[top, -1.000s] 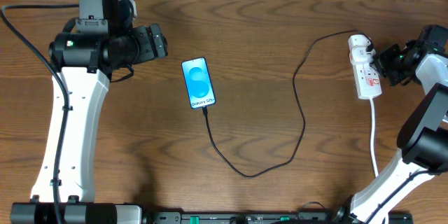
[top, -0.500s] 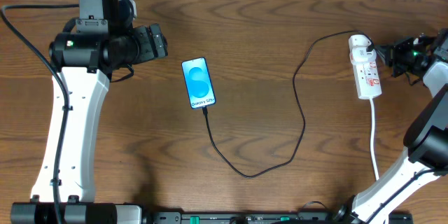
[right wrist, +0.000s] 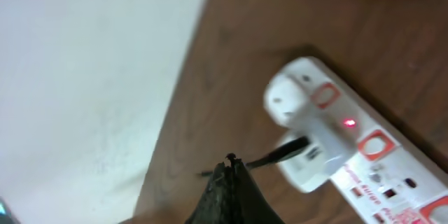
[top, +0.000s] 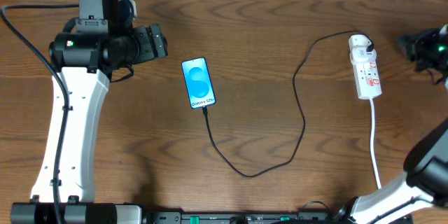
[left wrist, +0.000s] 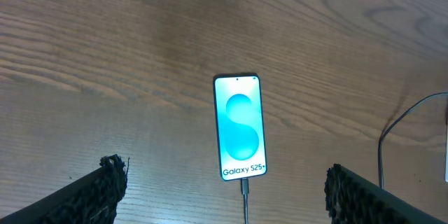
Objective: Plug charger to phone and switch on socket
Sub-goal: 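Lift the right gripper off the switch and pull it back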
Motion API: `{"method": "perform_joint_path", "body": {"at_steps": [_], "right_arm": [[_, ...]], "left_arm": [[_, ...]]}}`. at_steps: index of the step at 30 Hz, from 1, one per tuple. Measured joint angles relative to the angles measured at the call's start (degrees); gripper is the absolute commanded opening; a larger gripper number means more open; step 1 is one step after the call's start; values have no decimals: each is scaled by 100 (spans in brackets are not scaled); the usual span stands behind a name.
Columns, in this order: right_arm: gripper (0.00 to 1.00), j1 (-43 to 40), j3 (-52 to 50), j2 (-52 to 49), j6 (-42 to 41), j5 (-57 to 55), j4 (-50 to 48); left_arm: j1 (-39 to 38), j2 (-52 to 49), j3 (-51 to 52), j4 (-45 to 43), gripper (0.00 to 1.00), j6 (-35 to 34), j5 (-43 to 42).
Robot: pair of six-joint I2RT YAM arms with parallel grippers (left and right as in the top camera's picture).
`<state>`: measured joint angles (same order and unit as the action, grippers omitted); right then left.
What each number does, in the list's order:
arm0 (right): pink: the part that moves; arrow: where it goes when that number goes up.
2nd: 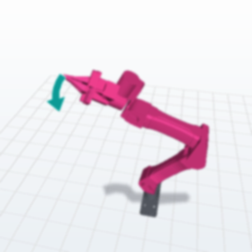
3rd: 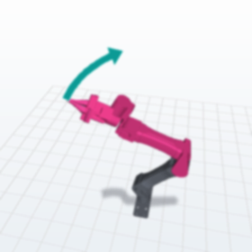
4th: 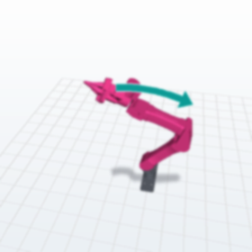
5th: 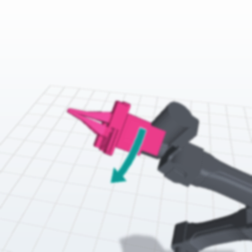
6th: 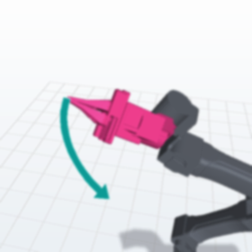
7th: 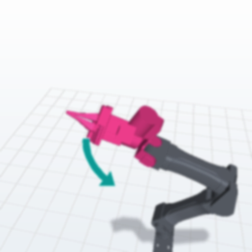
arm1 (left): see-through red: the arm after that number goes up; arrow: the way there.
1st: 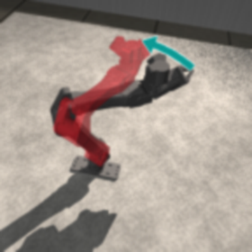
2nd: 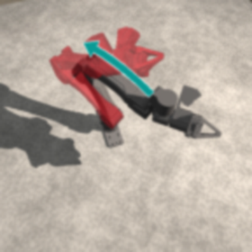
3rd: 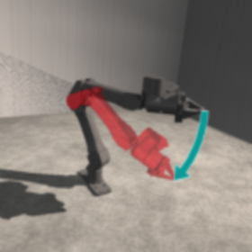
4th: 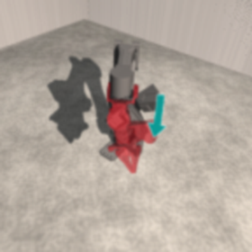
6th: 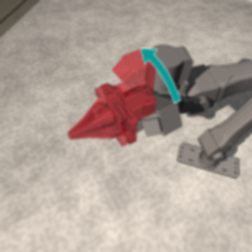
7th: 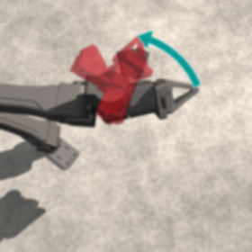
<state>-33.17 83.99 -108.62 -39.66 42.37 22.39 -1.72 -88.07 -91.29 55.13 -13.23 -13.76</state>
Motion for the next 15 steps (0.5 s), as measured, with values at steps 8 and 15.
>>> {"method": "perform_joint_path", "body": {"at_steps": [8, 15], "right_arm": [[6, 382, 0, 1456, 1211, -61, 780], [11, 1379, 11, 2736, 2518, -452, 2009]], "left_arm": [[0, 0, 0, 0, 92, 0, 2], [0, 0, 2, 0, 92, 0, 13]]}}
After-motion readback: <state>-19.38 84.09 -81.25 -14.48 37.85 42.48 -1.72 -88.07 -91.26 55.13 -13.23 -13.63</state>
